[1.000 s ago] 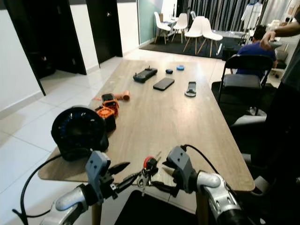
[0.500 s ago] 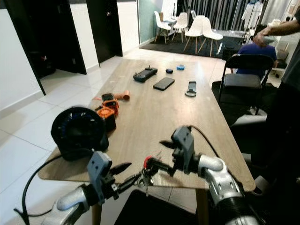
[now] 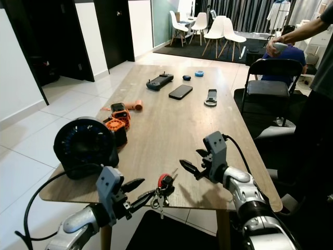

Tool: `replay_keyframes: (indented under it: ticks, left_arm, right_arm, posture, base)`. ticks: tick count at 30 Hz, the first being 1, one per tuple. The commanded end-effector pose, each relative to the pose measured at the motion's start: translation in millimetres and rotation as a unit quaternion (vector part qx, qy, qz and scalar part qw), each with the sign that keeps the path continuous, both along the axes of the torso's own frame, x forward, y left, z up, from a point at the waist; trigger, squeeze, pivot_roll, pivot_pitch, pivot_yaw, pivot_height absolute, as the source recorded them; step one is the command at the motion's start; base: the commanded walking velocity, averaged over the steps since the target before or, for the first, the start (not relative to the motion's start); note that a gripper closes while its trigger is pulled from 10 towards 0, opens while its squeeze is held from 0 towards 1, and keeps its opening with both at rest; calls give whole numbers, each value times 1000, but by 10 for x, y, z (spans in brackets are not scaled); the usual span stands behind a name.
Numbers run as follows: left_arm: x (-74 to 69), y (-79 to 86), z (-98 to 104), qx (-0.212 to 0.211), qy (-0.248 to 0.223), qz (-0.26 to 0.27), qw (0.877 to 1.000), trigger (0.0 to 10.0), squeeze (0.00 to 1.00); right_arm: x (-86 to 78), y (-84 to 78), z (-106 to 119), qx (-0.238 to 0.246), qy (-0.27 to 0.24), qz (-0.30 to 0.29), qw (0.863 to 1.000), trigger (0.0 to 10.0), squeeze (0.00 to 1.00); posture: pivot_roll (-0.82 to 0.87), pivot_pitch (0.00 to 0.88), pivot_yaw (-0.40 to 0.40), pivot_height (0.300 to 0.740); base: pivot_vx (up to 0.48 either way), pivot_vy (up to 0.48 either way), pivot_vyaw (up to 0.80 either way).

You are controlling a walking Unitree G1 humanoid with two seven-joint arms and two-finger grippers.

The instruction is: Hang keys on a hook

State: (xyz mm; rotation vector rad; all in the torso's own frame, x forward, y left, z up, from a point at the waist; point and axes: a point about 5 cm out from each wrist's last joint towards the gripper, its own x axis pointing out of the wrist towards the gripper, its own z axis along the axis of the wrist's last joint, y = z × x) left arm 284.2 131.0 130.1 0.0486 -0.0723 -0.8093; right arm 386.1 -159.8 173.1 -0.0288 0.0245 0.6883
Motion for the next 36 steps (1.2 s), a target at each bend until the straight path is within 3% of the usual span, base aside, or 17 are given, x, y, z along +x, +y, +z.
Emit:
replay_keyframes:
  ticks: [1, 6, 14, 17, 26, 36]
  left_arm:
    - [-19, -8, 17, -6, -4, 3, 1000, 10000, 0]
    - [-14, -7, 29, -5, -6, 6, 1000, 10000, 0]
    - [-11, -3, 45, -4, -8, 11, 1000, 10000, 0]
    - [-15, 1, 40, -1, -6, 15, 1000, 10000, 0]
    - [-19, 8, 32, -1, -3, 21, 1000, 10000, 0]
    - [-19, 4, 29, -2, -1, 23, 1000, 10000, 0]
  right_arm:
    - [13, 27, 13, 12, -3, 4, 1000, 10000, 0]
    - [43, 48, 38, 11, -2, 0, 1000, 10000, 0]
    - [73, 114, -23, 1, 45, 6, 999, 10000, 0]
    - [27, 175, -158, -32, 75, 34, 996, 10000, 0]
    - [-46, 243, -300, -66, 107, 82, 989, 10000, 0]
    - [-121, 313, -364, -72, 136, 153, 976, 10000, 0]
  posture:
    - [65, 136, -20, 740]
    - [70, 144, -23, 740]
    - [77, 158, -29, 740]
    - [79, 171, -32, 740]
    - [80, 181, -36, 740]
    - [76, 174, -36, 740]
  base:
    - [0, 0, 0]
    - [0, 0, 0]
    - [0, 0, 0]
    - [0, 0, 0]
    - [0, 0, 0]
    - [0, 0, 0]
